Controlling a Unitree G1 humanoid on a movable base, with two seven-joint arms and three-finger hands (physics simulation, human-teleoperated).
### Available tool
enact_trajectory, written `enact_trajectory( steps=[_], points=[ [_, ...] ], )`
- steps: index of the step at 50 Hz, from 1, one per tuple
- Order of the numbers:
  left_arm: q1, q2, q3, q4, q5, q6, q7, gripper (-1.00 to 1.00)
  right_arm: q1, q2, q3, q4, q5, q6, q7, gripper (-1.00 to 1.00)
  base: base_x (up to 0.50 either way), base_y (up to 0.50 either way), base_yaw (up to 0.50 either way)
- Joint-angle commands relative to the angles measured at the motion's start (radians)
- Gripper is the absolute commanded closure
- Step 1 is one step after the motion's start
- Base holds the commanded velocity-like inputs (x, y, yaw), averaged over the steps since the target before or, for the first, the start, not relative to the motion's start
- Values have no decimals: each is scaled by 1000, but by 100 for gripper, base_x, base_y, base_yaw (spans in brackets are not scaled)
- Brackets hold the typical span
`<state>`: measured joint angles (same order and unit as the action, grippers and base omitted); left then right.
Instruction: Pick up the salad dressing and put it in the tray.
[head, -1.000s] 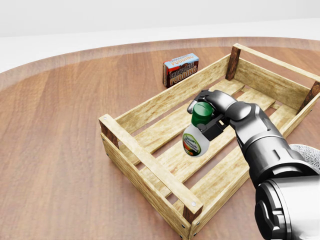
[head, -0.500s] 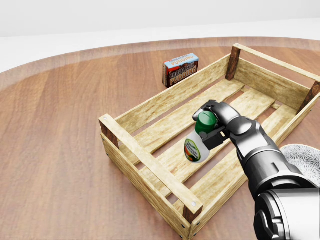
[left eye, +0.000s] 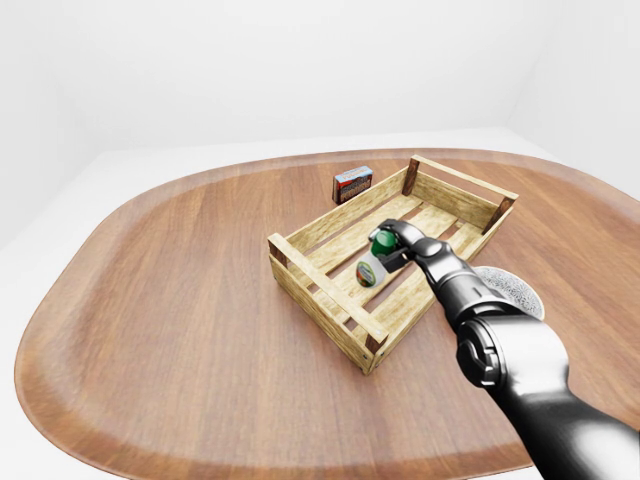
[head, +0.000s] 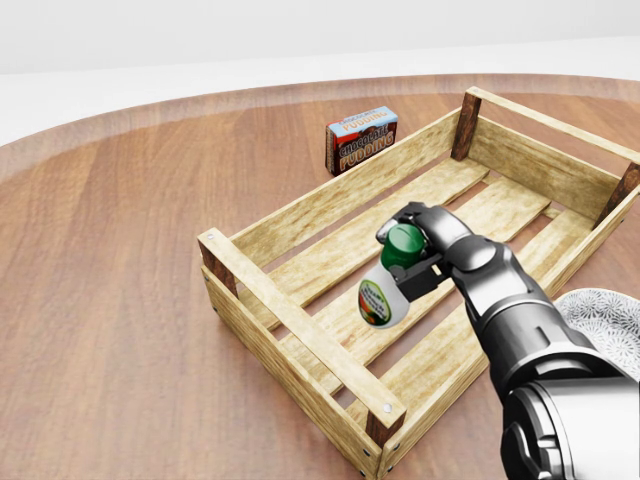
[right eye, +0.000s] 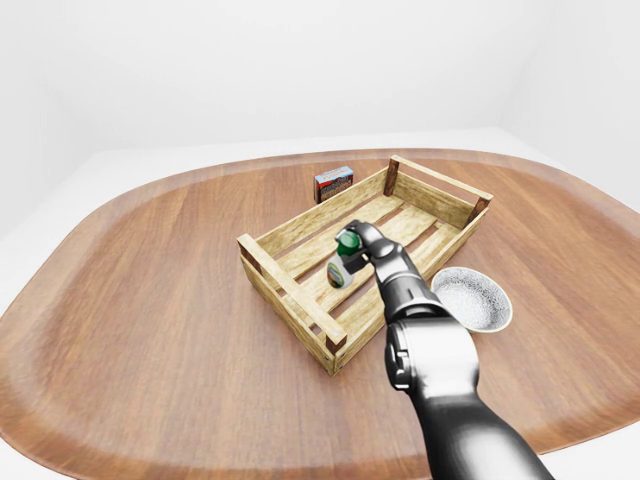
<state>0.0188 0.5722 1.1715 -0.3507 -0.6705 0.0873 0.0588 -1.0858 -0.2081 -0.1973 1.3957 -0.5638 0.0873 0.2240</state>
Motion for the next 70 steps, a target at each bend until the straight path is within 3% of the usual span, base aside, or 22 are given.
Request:
enact_trajectory(
  steps=[1, 70],
  points=[
    [5, 0, 8, 5, -3, 0, -5, -100, -21, 9, -19, -15, 16, 0, -2, 100, 0, 0, 0],
    [6, 7, 13, 19, -7, 0, -6, -100, 31, 32, -31, -12, 8, 0, -16, 100, 0, 0, 0]
  ],
)
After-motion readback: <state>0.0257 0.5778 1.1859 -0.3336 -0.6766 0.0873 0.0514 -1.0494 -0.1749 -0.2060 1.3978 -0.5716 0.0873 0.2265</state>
